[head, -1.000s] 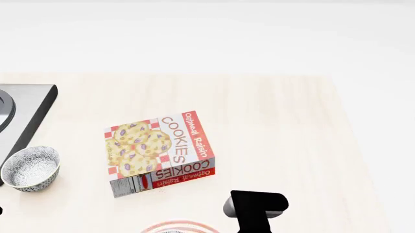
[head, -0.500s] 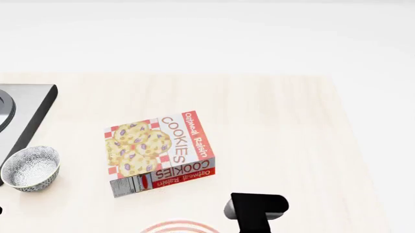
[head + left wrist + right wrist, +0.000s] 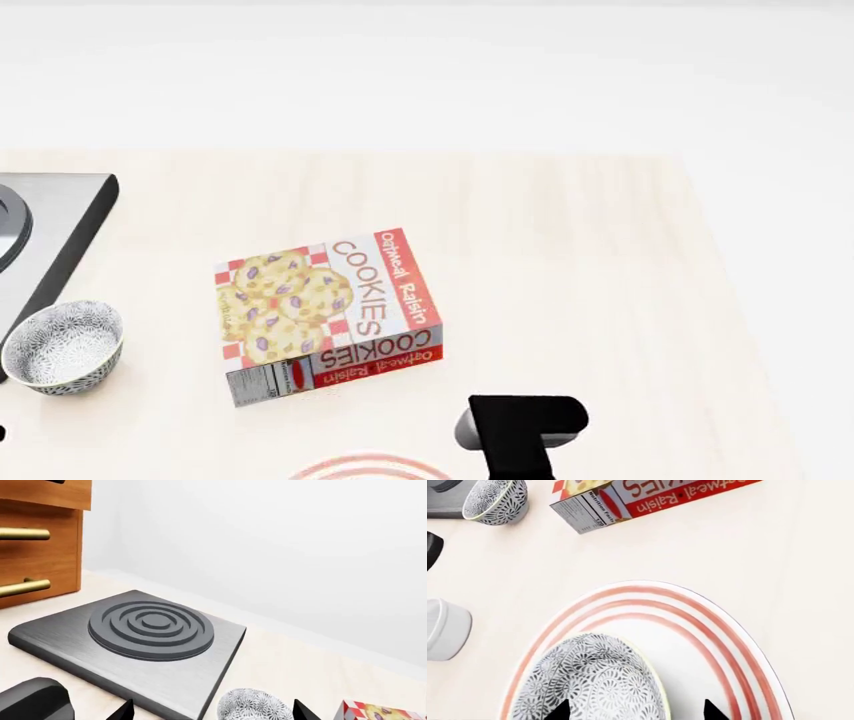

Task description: Pick the akita bowl next to the plate and place it on the plate.

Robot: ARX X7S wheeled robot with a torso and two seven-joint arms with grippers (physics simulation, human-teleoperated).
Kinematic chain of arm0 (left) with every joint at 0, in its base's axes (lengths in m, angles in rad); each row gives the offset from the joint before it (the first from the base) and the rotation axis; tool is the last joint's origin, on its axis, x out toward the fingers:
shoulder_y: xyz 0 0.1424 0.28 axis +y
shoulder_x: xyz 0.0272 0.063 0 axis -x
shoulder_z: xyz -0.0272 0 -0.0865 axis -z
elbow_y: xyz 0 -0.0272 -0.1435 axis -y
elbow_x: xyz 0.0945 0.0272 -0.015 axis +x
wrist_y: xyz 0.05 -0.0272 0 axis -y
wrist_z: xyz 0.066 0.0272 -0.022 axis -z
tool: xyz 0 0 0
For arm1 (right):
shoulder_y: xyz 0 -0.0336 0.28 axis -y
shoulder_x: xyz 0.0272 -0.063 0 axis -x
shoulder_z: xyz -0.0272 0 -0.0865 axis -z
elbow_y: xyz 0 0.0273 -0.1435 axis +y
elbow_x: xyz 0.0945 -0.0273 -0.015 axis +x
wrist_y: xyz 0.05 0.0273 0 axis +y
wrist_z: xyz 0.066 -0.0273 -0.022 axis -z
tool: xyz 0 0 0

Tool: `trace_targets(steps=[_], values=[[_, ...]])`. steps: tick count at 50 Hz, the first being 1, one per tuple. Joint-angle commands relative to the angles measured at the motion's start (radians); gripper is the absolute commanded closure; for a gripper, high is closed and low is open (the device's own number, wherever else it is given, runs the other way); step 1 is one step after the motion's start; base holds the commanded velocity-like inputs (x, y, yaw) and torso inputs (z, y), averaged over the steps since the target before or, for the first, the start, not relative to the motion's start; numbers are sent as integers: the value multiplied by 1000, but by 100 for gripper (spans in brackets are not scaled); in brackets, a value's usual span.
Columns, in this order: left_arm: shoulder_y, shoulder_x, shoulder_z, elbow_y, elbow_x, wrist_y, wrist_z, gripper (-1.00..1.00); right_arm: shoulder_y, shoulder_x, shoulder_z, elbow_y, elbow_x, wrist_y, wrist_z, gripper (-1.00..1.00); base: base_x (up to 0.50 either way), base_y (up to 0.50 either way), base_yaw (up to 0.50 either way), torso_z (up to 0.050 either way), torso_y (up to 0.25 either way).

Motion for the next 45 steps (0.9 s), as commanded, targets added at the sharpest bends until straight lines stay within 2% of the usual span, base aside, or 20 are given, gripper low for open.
trace_targets(steps=[1, 12, 26, 45], values=[[1, 2, 3, -13, 3, 13, 4, -100, 5, 12, 9, -36, 29, 5, 19, -100, 0, 0, 0, 0, 0], [-3, 2, 6, -27, 5, 22, 8, -100, 47, 22, 73, -124, 157, 50, 142, -100, 0, 0, 0, 0, 0], [-2, -3, 7, -12, -3, 10, -2, -100, 86, 44, 97, -212, 234, 64, 243, -100, 0, 0, 0, 0, 0], [0, -7, 9, -11, -6, 11, -5, -100, 34, 74, 145, -403, 205, -22, 267, -100, 0, 0, 0, 0, 0]])
